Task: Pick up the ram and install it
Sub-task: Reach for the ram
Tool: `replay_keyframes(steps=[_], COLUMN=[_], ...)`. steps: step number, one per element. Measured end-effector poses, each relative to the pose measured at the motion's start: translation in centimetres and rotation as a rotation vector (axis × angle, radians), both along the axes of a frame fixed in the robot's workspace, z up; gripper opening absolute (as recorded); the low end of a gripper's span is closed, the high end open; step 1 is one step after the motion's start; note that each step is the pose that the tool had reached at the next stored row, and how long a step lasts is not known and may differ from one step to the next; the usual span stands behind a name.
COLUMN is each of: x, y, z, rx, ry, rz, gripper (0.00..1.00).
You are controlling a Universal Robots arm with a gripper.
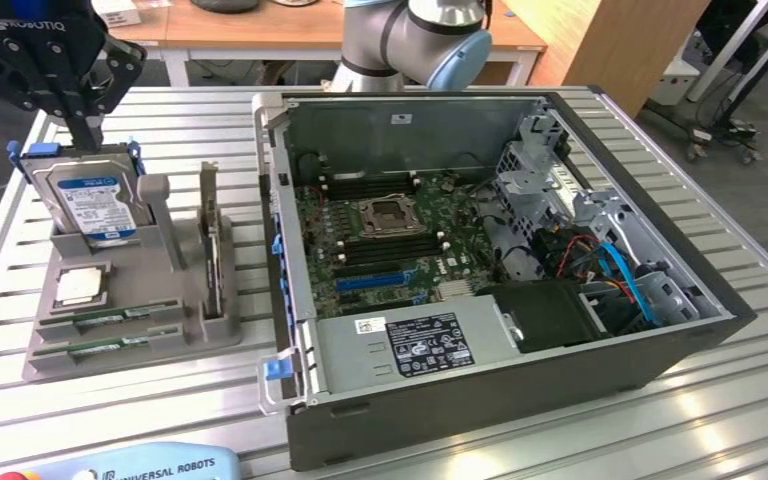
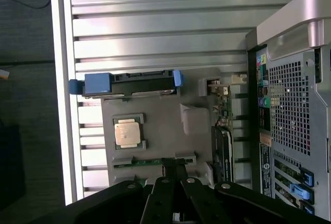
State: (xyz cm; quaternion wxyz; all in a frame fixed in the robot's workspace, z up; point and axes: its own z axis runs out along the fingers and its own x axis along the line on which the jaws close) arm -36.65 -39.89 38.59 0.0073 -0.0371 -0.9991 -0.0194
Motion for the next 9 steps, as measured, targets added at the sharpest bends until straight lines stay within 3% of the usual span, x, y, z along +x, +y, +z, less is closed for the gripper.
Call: replay_keyframes(steps=[9], x=[-0.02], y=[-0.11], z=[0.0], rx=[0.0], ry=[0.0001], rz=[0.0], gripper=[0.1])
